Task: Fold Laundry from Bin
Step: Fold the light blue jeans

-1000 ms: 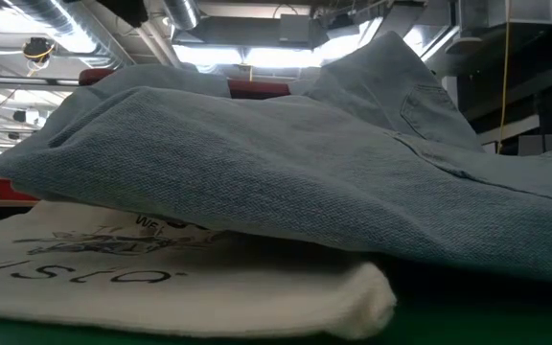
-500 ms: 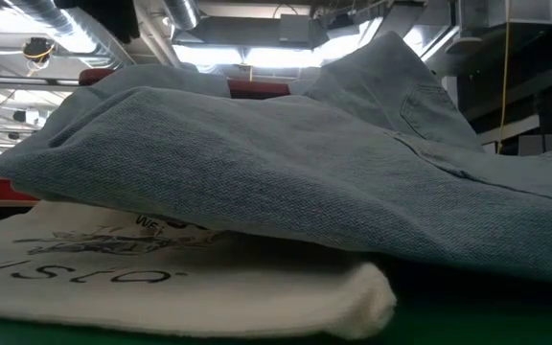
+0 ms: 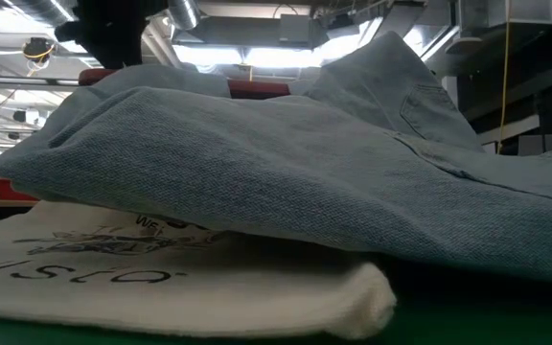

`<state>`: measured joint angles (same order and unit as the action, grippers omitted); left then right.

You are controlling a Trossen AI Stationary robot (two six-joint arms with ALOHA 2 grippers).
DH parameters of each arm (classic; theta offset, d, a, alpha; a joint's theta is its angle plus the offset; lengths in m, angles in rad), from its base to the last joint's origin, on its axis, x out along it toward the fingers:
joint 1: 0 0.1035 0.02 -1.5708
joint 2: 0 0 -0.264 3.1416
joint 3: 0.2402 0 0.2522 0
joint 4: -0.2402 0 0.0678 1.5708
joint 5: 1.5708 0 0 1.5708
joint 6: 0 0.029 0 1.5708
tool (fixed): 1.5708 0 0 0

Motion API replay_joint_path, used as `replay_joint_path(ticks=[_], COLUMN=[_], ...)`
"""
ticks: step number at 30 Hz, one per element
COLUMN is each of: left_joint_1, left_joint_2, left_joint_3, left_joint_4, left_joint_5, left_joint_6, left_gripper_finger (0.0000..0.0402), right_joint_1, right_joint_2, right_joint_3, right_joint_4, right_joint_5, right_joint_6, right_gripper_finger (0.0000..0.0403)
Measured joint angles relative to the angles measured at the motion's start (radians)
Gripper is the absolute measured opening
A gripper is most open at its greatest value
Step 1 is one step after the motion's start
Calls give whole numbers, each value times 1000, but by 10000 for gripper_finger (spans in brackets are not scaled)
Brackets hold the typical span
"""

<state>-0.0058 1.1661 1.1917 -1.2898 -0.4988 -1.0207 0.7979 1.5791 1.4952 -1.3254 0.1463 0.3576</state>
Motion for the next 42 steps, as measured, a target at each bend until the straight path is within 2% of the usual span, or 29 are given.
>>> replay_joint_path(ticks=[10, 22, 26, 33, 42], left_joint_1=[52, 106, 114, 109, 89], left_joint_2=[0, 2, 2, 1, -42], left_joint_3=[-44, -44, -44, -44, -5], left_joint_4=[113, 256, 289, 361, 370], left_joint_5=[51, 163, 193, 207, 195], left_joint_6=[0, 10, 36, 115, 191], left_gripper_finger=[149, 114, 91, 7, 1], right_joint_1=[0, 0, 0, 0, 0], right_joint_2=[0, 0, 0, 0, 0], right_joint_3=[0, 0, 0, 0, 0], right_joint_4=[0, 0, 0, 0, 0], right_joint_5=[0, 27, 26, 45, 90], right_joint_6=[0, -1, -1, -1, -1], right_gripper_finger=[150, 150, 150, 150, 150])
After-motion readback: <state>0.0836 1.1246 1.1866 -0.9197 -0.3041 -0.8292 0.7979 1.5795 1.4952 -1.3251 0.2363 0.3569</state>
